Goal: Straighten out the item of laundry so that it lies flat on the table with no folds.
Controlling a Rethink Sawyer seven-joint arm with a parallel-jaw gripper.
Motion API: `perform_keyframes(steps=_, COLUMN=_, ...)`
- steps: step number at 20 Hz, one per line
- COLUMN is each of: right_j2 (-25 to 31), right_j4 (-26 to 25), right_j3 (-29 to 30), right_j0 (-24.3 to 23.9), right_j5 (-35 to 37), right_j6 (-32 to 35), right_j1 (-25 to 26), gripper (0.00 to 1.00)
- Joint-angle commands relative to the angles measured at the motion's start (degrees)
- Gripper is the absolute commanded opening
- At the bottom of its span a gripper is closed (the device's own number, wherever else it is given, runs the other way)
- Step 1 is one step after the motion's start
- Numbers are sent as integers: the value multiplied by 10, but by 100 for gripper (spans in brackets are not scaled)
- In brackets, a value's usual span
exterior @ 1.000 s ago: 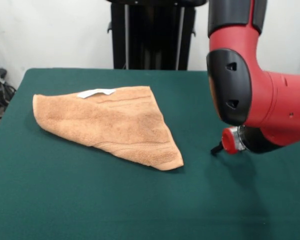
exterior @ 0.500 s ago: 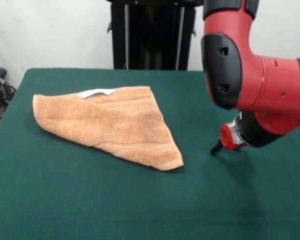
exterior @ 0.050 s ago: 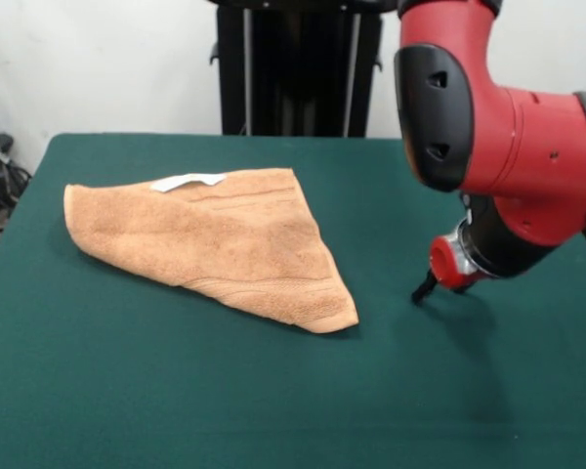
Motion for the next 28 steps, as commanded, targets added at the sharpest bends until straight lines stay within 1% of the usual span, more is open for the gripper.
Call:
perform_keyframes(steps=1, right_j2=13, right_j4=-95, right_j3=-13, right_j0=-27, right_j5=-368, right_j6=98, right_j1=40, gripper=100)
perform_keyframes(steps=5, right_j2=-22, right_j4=-110, right_j3=-23, right_j0=-1, right_j5=-354, right_j6=143, right_j1=46, gripper=100)
perform_keyframes(steps=10, right_j2=-40, right_j4=-120, right_j3=-1, right_j0=19, right_j5=-376, right_j6=187, right_j1=43, gripper=100)
perform_keyframes(steps=13, right_j2=-68, right_j4=-119, right_j3=13, right_j0=43, right_j5=-376, right_j6=231, right_j1=46, gripper=100)
perform_keyframes(steps=15, right_j2=-89, right_j4=-121, right_j3=23, right_j0=60, right_j5=-389, right_j6=256, right_j1=51, gripper=100)
perform_keyframes(steps=18, right_j2=-134, right_j4=-136, right_j3=23, right_j0=88, right_j5=-434, right_j6=266, right_j1=68, gripper=100)
perform_keyframes(steps=20, right_j2=-159, right_j4=-135, right_j3=24, right_j0=103, right_j5=-452, right_j6=272, right_j1=78, gripper=100)
perform_keyframes(steps=23, right_j2=-174, right_j4=-122, right_j3=28, right_j0=111, right_j5=-461, right_j6=268, right_j1=84, gripper=100)
perform_keyframes(steps=28, right_j2=-183, right_j4=-109, right_j3=29, right_j0=114, right_j5=-467, right_j6=251, right_j1=89, gripper=100)
